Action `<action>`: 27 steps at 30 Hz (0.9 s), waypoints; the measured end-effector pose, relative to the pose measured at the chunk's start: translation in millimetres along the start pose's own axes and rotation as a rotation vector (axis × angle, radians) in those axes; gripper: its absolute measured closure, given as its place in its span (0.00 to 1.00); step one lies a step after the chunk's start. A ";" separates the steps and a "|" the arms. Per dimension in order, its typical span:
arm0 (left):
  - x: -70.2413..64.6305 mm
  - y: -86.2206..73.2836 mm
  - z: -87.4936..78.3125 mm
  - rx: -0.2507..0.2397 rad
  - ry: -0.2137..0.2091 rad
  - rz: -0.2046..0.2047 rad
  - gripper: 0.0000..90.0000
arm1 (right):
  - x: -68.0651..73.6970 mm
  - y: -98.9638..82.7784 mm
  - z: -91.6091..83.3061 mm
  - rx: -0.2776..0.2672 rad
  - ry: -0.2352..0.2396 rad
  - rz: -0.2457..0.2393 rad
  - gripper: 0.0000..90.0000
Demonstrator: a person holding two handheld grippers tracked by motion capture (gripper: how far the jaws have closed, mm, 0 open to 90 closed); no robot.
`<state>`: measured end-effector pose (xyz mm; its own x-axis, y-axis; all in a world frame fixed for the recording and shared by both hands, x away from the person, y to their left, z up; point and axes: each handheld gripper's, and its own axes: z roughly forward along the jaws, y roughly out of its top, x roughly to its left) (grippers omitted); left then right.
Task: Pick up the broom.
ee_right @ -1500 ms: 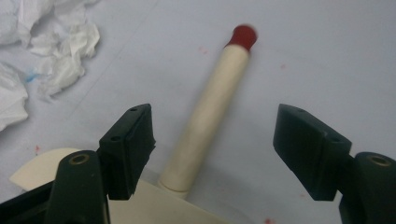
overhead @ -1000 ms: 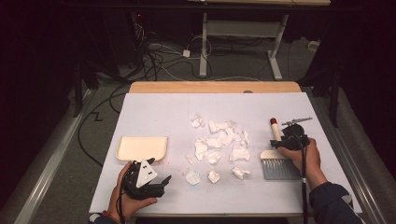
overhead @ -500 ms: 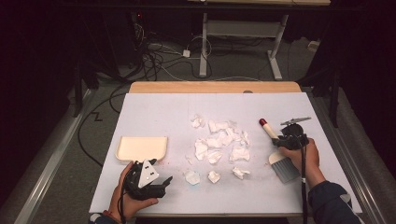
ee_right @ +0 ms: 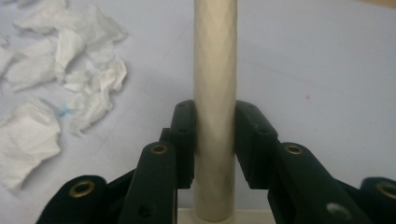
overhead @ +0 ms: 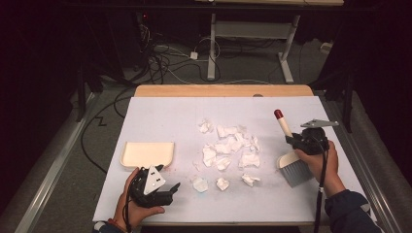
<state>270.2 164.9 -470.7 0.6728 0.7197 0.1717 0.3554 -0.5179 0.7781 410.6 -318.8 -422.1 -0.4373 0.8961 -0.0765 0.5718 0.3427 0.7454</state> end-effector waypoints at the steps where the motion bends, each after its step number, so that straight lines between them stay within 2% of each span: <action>1: 0.0 0.0 0.3 0.000 -0.002 -0.003 0.23 | 0.0 0.0 0.0 0.000 0.000 0.000 0.79; 2: -0.1 0.3 0.5 0.000 -0.001 -0.004 0.23 | 1.2 1.9 -7.8 -0.042 0.007 -0.009 0.79; 4: -0.1 0.4 0.4 -0.001 -0.002 -0.004 0.23 | 2.7 3.1 -13.4 -0.077 0.012 -0.015 0.79; 5: 0.1 0.5 0.1 -0.003 -0.004 -0.007 0.23 | 2.7 3.1 -13.4 -0.077 0.012 -0.015 0.79; 7: 0.3 1.1 -0.2 -0.008 -0.005 -0.016 0.23 | 4.3 4.8 -21.6 -0.122 0.015 -0.017 0.79; 8: 0.8 2.1 -0.6 -0.016 -0.012 -0.029 0.23 | 4.3 4.8 -21.6 -0.122 0.015 -0.017 0.79; 11: 0.8 10.7 -1.2 -0.054 -0.056 -0.078 0.23 | 9.2 7.1 -30.4 -0.172 0.019 -0.015 0.79; 13: -0.1 13.6 -1.4 -0.068 -0.059 -0.081 0.24 | 12.6 8.7 -33.9 -0.202 0.025 -0.015 0.79; 14: -0.9 19.5 -1.8 -0.094 -0.080 -0.087 0.24 | 15.3 10.0 -36.4 -0.218 0.024 -0.015 0.79; 17: -2.9 26.6 -0.7 -0.114 -0.088 -0.085 0.24 | 19.5 12.1 -40.4 -0.246 0.026 -0.024 0.79; 18: -4.0 30.0 0.2 -0.119 -0.090 -0.080 0.24 | 25.3 14.5 -45.9 -0.274 0.032 -0.026 0.79; 19: -4.9 32.7 0.9 -0.124 -0.091 -0.073 0.24 | 25.3 14.5 -45.9 -0.274 0.032 -0.026 0.79; 23: -13.5 51.0 5.7 -0.141 -0.086 -0.054 0.25 | 36.7 18.3 -53.6 -0.323 0.051 -0.043 0.79; 24: -16.0 55.6 6.9 -0.150 -0.103 -0.047 0.25 | 43.6 20.7 -57.3 -0.340 0.066 -0.046 0.79; 27: -26.0 69.7 10.3 -0.183 -0.127 -0.015 0.25 | 50.3 23.3 -60.3 -0.362 0.079 -0.053 0.79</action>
<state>284.1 105.4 -427.2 0.7484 0.6569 0.0909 0.2504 -0.4068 0.8785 360.1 -282.7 -368.7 -0.5202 0.8503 -0.0804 0.2707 0.2534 0.9287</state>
